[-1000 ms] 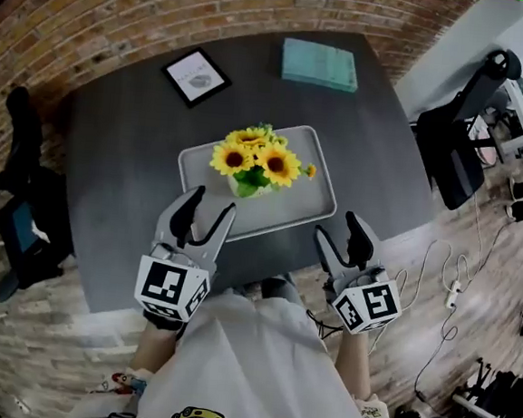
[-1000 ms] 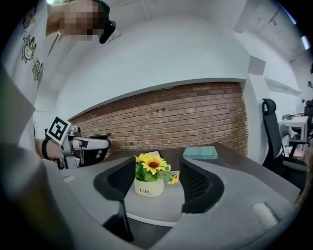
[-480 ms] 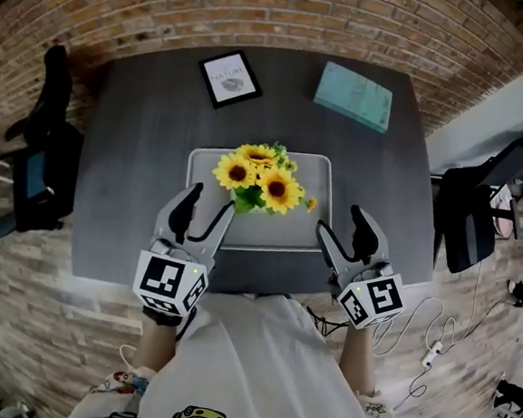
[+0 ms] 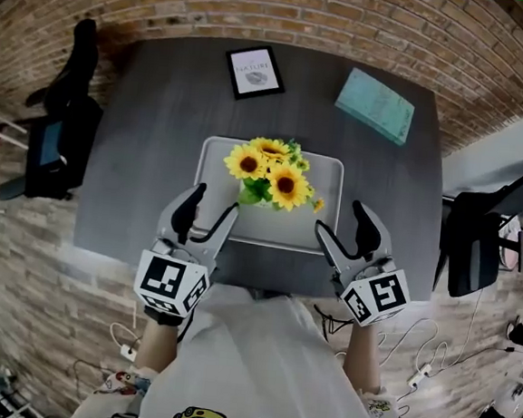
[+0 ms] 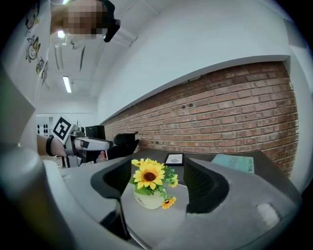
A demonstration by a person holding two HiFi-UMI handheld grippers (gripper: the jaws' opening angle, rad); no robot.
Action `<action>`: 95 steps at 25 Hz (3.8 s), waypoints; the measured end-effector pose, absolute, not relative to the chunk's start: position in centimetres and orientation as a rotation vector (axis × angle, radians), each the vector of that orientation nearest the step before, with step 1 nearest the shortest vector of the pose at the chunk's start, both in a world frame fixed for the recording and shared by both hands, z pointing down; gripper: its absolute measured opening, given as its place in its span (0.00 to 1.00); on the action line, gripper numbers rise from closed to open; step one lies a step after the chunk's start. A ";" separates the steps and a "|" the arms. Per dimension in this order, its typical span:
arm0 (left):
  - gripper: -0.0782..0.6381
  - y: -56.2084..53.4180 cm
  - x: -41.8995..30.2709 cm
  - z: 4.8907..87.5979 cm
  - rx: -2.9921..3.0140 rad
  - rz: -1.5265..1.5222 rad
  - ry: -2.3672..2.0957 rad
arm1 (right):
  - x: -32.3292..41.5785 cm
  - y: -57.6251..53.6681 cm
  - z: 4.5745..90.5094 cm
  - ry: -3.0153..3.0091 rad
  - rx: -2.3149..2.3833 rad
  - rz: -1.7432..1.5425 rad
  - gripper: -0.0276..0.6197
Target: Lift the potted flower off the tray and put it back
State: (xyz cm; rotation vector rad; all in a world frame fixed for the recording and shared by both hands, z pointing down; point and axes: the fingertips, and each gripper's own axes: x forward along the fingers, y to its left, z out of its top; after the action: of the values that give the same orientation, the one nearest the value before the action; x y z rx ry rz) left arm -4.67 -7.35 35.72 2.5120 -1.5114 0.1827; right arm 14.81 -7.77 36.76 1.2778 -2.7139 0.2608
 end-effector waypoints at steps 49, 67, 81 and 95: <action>0.50 -8.2 -3.1 41.8 2.578 0.345 -1.250 | 8.6 -8.1 44.8 -2.618 0.938 0.264 0.66; 0.58 -9.7 -2.0 48.1 2.643 0.414 -1.077 | 7.5 -10.5 49.9 -2.561 0.867 0.265 0.68; 0.65 -10.8 -1.4 52.3 2.652 0.471 -0.960 | 6.5 -12.5 52.5 -2.574 0.884 0.328 0.69; 0.67 -11.7 -0.6 53.8 2.660 0.447 -0.856 | 5.9 -13.1 53.7 -2.588 0.847 0.333 0.69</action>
State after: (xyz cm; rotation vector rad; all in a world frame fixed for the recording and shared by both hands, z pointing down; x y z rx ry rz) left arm -0.63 -11.73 53.75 2.6605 -0.8563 0.4475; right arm 5.94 -13.15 53.74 0.8473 -2.5878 0.3335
